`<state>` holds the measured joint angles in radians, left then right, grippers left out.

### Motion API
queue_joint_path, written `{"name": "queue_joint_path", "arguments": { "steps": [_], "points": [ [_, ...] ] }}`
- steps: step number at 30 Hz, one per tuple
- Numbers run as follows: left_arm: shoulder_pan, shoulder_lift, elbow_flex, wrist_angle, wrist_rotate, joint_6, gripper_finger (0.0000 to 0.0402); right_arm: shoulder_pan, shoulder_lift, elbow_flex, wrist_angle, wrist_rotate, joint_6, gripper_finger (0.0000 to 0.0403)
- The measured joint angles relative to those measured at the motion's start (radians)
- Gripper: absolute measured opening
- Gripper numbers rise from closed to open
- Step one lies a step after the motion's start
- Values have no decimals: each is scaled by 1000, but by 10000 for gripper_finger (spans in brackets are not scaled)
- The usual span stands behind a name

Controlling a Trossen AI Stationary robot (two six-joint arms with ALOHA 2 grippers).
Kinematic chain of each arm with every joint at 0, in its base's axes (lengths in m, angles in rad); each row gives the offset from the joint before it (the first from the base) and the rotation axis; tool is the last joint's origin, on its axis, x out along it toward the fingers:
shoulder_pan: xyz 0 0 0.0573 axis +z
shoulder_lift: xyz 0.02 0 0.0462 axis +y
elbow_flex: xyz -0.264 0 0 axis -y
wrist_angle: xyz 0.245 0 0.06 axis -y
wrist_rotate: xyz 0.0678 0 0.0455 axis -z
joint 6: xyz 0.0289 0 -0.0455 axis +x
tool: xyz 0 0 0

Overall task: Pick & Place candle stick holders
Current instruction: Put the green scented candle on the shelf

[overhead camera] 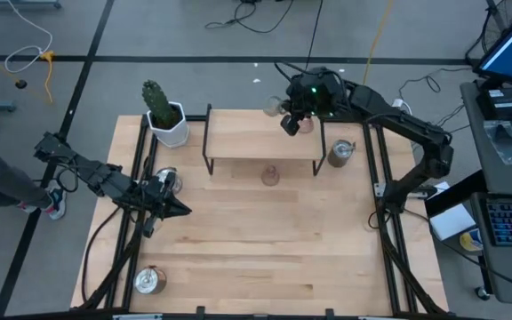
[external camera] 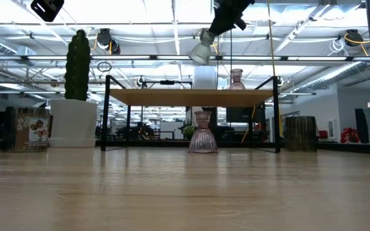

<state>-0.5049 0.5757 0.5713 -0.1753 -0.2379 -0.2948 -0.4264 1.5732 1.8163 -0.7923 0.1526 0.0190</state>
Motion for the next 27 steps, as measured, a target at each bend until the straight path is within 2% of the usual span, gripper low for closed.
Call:
{"name": "queue_joint_path", "arguments": {
  "steps": [5,9,17,27],
  "points": [
    [0,0,0,0,0,2,21,-45,63,91,-94,-2,20,21],
    [0,0,0,0,0,3,21,-81,114,142,-138,-52,26,21],
    [0,0,0,0,0,4,21,-148,193,159,-160,-153,65,21],
    [0,0,0,-1,0,4,21,-189,244,159,-197,-176,66,21]
  ]
}}
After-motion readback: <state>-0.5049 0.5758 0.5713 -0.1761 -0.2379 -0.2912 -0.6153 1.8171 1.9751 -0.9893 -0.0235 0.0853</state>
